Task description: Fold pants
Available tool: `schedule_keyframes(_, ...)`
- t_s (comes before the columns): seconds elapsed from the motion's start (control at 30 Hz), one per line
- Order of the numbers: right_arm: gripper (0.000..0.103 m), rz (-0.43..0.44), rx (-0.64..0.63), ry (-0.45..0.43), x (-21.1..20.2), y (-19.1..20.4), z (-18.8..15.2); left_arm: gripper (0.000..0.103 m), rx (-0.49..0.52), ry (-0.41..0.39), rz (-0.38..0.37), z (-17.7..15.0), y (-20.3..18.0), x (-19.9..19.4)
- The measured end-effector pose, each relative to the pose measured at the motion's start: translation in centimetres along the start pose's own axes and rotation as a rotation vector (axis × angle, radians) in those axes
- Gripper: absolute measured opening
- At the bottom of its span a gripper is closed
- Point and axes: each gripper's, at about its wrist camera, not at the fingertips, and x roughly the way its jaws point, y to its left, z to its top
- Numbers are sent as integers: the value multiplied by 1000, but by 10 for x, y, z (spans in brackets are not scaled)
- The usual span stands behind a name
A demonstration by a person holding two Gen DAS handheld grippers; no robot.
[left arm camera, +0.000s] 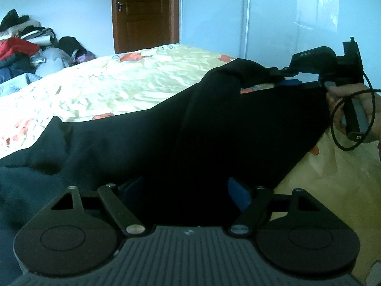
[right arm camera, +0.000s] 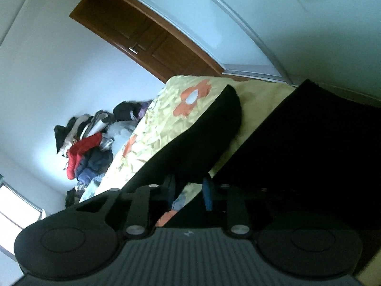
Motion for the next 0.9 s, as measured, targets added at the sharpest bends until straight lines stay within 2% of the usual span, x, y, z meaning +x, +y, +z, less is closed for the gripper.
schedule_keyframes(0.07,18,5,-29,-23,-10,3,4,81,-11,0,-19,5,1,3)
schedule_keyframes(0.1,12,10,-53,-38,-16,6,6,81,-16,-2,-29,8,0,4)
schedule_keyframes(0.3,12,28,-152,-125,-46,22,27,81,27,-15,-49,19,-10,14)
schedule_keyframes(0.43,14,-14,-116,-102,-45,14,35,81,16,2,-59,11,-11,20)
schedule_keyframes(0.53,27,-85,-39,-74,-44,-5,29,84,36,-15,-48,6,-14,21)
schedule_keyframes(0.6,60,-109,53,-61,-45,-20,22,87,39,-20,-48,5,-14,22)
schedule_keyframes(0.63,64,-112,98,-60,-48,-26,18,88,38,-24,-49,4,-13,23)
schedule_keyframes(0.77,63,-50,160,-105,-69,-35,-2,91,26,-38,-60,1,-12,22)
schedule_keyframes(0.9,64,18,194,-51,-73,-29,-17,95,11,-36,-68,1,-11,23)
